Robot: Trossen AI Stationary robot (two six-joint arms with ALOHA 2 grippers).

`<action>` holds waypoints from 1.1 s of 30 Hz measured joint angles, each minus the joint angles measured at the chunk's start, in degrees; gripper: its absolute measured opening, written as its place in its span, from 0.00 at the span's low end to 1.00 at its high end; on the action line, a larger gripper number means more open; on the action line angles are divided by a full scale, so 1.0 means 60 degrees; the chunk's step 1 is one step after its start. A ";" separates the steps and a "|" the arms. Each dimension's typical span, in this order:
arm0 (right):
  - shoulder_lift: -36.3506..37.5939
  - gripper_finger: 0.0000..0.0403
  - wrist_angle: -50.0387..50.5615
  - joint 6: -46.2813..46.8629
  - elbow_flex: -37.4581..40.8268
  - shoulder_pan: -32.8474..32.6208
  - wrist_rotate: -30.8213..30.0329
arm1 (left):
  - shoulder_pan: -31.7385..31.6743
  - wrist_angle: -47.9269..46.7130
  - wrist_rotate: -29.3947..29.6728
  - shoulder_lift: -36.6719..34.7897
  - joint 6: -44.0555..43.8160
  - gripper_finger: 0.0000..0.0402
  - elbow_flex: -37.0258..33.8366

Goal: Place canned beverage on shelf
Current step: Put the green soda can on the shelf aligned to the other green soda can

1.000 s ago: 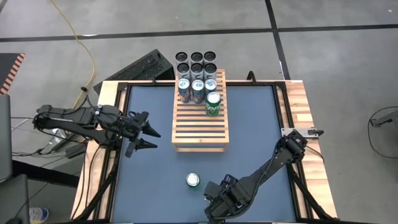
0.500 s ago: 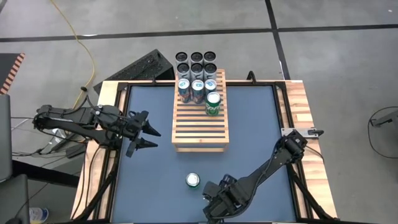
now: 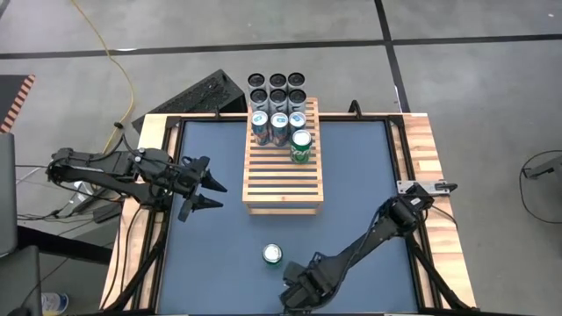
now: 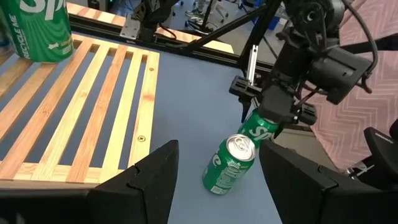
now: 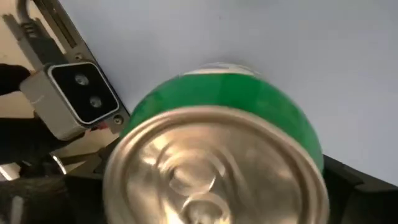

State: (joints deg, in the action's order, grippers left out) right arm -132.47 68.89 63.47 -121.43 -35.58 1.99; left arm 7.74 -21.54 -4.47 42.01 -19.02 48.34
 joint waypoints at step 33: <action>0.0095 0.64 0.1427 0.0108 -0.0958 0.0147 -0.0968 | -0.0002 -0.0003 0.0109 -0.0002 -0.0037 0.53 0.0000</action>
State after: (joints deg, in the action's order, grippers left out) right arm -131.90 77.45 64.12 -127.17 -34.70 -3.81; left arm 7.73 -21.56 -3.81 42.00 -19.25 48.34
